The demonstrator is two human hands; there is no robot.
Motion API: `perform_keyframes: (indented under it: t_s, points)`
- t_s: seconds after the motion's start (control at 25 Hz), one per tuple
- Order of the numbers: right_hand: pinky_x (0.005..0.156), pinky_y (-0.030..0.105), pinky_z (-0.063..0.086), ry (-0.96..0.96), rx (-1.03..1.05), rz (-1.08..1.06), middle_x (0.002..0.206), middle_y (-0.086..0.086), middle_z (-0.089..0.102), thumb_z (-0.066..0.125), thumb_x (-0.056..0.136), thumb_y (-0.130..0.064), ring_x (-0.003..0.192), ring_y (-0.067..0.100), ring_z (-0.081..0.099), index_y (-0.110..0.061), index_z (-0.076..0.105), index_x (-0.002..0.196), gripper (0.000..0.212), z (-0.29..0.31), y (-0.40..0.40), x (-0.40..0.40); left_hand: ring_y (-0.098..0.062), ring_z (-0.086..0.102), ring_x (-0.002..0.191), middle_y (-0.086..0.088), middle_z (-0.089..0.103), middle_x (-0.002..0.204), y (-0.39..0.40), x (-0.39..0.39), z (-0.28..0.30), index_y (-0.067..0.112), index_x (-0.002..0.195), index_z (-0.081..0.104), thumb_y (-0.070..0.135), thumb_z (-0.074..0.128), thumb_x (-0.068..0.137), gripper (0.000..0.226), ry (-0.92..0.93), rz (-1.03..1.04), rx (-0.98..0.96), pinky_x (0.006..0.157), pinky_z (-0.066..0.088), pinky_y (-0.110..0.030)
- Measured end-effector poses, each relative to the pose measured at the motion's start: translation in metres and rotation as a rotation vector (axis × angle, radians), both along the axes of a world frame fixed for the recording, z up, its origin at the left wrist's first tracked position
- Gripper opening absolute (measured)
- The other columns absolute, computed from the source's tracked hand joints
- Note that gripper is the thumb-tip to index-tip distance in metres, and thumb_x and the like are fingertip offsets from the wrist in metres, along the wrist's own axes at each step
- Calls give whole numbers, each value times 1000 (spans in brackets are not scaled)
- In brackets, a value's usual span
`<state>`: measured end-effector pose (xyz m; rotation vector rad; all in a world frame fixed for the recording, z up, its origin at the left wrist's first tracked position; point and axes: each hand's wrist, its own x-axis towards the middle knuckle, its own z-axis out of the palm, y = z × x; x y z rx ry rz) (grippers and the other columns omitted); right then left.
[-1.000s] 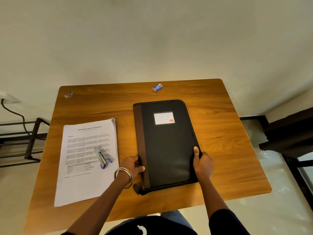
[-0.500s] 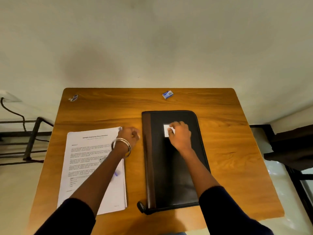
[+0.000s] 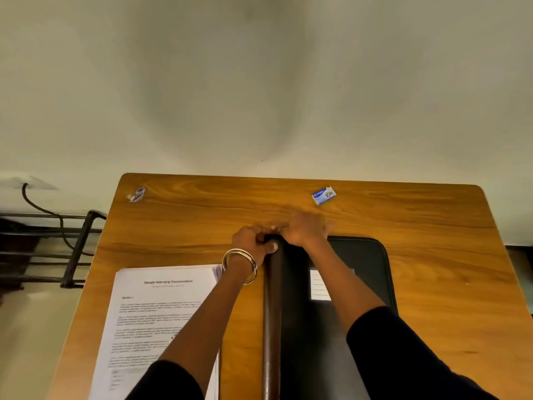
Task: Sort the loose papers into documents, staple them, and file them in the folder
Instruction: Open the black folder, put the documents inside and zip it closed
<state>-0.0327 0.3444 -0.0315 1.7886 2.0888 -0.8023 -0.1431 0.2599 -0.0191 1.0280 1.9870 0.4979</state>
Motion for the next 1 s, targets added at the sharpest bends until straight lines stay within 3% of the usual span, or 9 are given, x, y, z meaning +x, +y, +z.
perform_keyframes:
  t_s: [0.16,0.28,0.4,0.48,0.6,0.68,0.76,0.88,1.0]
  points:
    - [87,50,50,168,-172,-119,95,6,64,61,83,-33,87,28,59,-20,58,93,16,-4,10,-15,-22,64,88,5,62,84,-1,-1,0,27,90,65,10,80,69,30,-154,135,-10,77,57,-41]
    - [85,45,52,198,-94,-176,88,5,61,59,86,-25,85,26,60,-19,54,82,9,3,4,-15,-24,64,90,3,60,86,1,-4,0,23,90,64,5,77,72,29,-206,120,-18,73,58,-42]
    - [81,39,53,129,2,-210,89,4,58,56,91,-27,88,25,60,-19,52,87,10,9,5,8,-28,61,96,-1,58,91,1,-9,0,24,85,58,4,72,76,26,-264,97,-42,76,57,-44]
    - [84,41,53,196,-38,-281,91,5,58,57,92,-30,92,25,59,-18,50,86,14,9,10,28,-29,57,105,-6,56,106,3,-11,2,23,95,59,13,69,80,20,-168,-9,-75,86,53,-40]
    - [75,36,47,338,-104,-322,75,-1,51,57,91,-24,82,21,54,-20,47,69,25,12,14,40,-30,40,124,-6,40,134,9,-2,9,24,123,53,41,62,83,44,241,-349,-116,103,36,-43]
    - [73,36,45,363,-122,-335,70,-1,48,56,92,-23,78,21,52,-21,45,65,29,12,12,39,-27,34,130,-2,38,140,15,14,17,30,128,49,46,61,82,51,392,-547,-58,108,23,-48]
    - [82,42,50,364,-115,-343,73,0,51,56,91,-26,84,26,57,-24,45,67,26,11,12,39,-24,37,129,-1,43,137,21,27,19,27,128,49,35,64,82,49,451,-623,-49,110,17,-47]
    - [92,52,48,273,-67,-379,88,7,60,56,84,-34,96,33,61,-21,50,76,17,12,18,60,-28,42,125,-5,46,133,25,27,19,24,128,50,24,65,83,48,434,-597,-80,107,31,-42]
    - [93,49,46,270,-79,-512,97,9,62,57,78,-38,102,35,60,-16,58,84,23,13,29,94,-27,43,124,-3,49,133,23,15,19,27,128,49,26,62,84,46,442,-575,-176,106,33,-46]
